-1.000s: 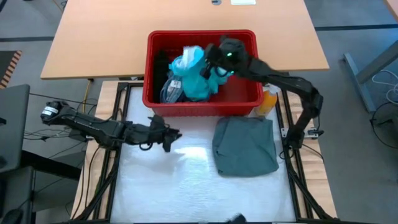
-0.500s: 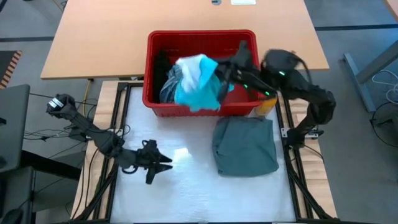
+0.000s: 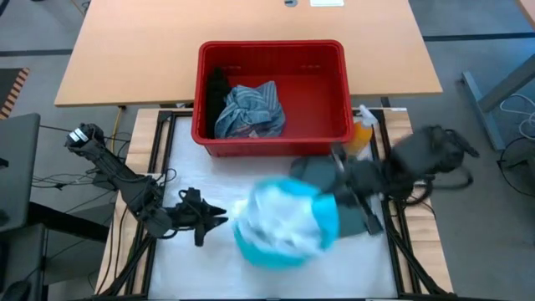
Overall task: Fold Laundry from Bin
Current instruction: Remove the sky blue shorts from the red laundry bin
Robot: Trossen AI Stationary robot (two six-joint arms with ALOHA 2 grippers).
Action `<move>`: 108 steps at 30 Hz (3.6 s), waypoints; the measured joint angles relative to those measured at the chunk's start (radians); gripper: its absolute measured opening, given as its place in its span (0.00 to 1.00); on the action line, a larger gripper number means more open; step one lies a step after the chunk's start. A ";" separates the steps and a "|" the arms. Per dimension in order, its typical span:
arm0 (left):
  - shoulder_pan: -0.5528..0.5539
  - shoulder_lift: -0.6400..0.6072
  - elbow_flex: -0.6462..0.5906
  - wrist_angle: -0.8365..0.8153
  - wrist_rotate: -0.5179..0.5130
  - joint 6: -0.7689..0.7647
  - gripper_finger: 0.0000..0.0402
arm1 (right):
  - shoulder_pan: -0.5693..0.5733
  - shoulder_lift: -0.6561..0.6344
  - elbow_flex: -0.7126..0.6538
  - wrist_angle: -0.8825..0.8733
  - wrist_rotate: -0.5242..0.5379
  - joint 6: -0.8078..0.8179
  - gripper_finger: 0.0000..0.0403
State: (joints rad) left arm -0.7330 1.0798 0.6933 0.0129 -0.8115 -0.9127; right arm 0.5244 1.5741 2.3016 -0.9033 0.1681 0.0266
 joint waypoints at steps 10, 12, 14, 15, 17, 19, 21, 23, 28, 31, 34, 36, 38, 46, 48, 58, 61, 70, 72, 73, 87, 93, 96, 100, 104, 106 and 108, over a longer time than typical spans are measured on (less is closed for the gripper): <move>0.028 0.003 0.000 0.014 -0.138 -0.099 0.35 | 0.244 -0.003 -0.404 -0.116 0.131 0.395 0.07; 0.032 0.020 0.000 0.071 -0.139 -0.098 0.35 | 0.230 -0.008 -0.492 -0.060 0.111 0.453 0.08; 0.039 0.053 0.000 0.181 -0.114 -0.032 0.35 | 0.213 -0.011 -0.557 0.005 0.059 0.472 0.08; 0.047 0.074 0.000 0.254 -0.082 0.017 0.35 | 0.204 -0.012 -0.581 0.037 0.032 0.470 0.07; 0.067 0.135 0.001 0.410 0.003 0.117 0.35 | 0.187 -0.012 -0.607 0.079 -0.030 0.462 0.06; 0.091 0.214 0.001 0.573 0.100 0.221 0.35 | 0.162 -0.014 -0.629 0.123 -0.071 0.432 0.06; 0.115 0.306 0.008 0.739 0.214 0.343 0.35 | 0.137 -0.014 -0.645 0.167 -0.111 0.377 0.07; 0.135 0.402 0.039 0.875 0.302 0.435 0.35 | 0.112 -0.009 -0.653 0.202 -0.156 0.325 0.08; 0.185 0.582 0.171 0.962 0.362 0.511 0.35 | 0.073 0.004 -0.653 0.242 -0.249 0.262 0.07; 0.233 0.657 0.261 0.887 0.428 0.473 0.35 | 0.071 0.007 -0.653 0.252 -0.280 0.253 0.06; 0.283 0.718 0.344 0.827 0.683 0.480 0.35 | 0.085 0.007 -0.653 0.254 -0.296 0.254 0.07; 0.306 0.748 0.395 0.787 0.780 0.488 0.35 | 0.105 0.007 -0.653 0.254 -0.296 0.253 0.07; 0.326 0.773 0.441 0.725 0.794 0.491 0.35 | 0.128 0.008 -0.653 0.254 -0.297 0.253 0.06; 0.394 0.879 0.578 0.668 0.948 0.610 0.35 | 0.175 0.009 -0.653 0.276 -0.222 0.369 0.06; 0.409 0.907 0.611 0.661 0.986 0.640 0.35 | 0.175 0.009 -0.653 0.295 -0.220 0.395 0.06; 0.436 1.113 0.853 0.656 1.346 0.563 0.35 | 0.148 0.009 -0.653 0.305 -0.207 0.425 0.06; 0.457 1.148 0.929 0.592 1.437 0.472 0.33 | 0.105 0.005 -0.653 0.303 -0.203 0.377 0.06; 0.526 0.939 0.954 0.254 1.425 0.595 0.01 | 0.022 -0.102 -0.653 0.302 -0.246 0.144 0.07; 0.534 0.836 0.956 0.086 1.310 0.714 0.00 | 0.007 -0.143 -0.653 0.302 -0.230 0.047 0.07; 0.536 0.780 0.956 -0.010 1.235 0.774 0.00 | -0.002 -0.166 -0.653 0.303 -0.208 -0.004 0.07; 0.351 0.387 0.955 -0.705 0.389 0.789 0.00 | -0.163 -0.196 -0.650 0.071 -0.165 -0.258 0.07; 0.262 0.431 0.845 -0.712 0.355 0.644 0.00 | -0.175 -0.033 -0.652 -0.292 -0.243 0.148 0.07; 0.240 0.437 0.727 -0.617 0.382 0.604 0.00 | -0.160 0.067 -0.652 -0.442 -0.394 0.285 0.07; 0.243 0.448 0.520 -0.351 0.499 0.624 0.00 | -0.119 0.187 -0.653 -0.521 -0.505 0.298 0.07; 0.242 0.460 0.375 -0.030 0.545 0.819 0.00 | -0.105 0.268 -0.653 -0.513 -0.526 0.264 0.08; 0.234 0.467 0.344 -0.008 0.578 0.923 0.02 | -0.109 0.291 -0.653 -0.499 -0.556 0.264 0.08; 0.232 0.492 0.356 0.017 0.583 0.968 0.07 | -0.109 0.296 -0.653 -0.485 -0.561 0.266 0.07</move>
State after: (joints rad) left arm -0.5008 1.5715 1.0492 0.0302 -0.2284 0.0550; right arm 0.4155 1.8698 1.6487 -1.3881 -0.3933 0.2924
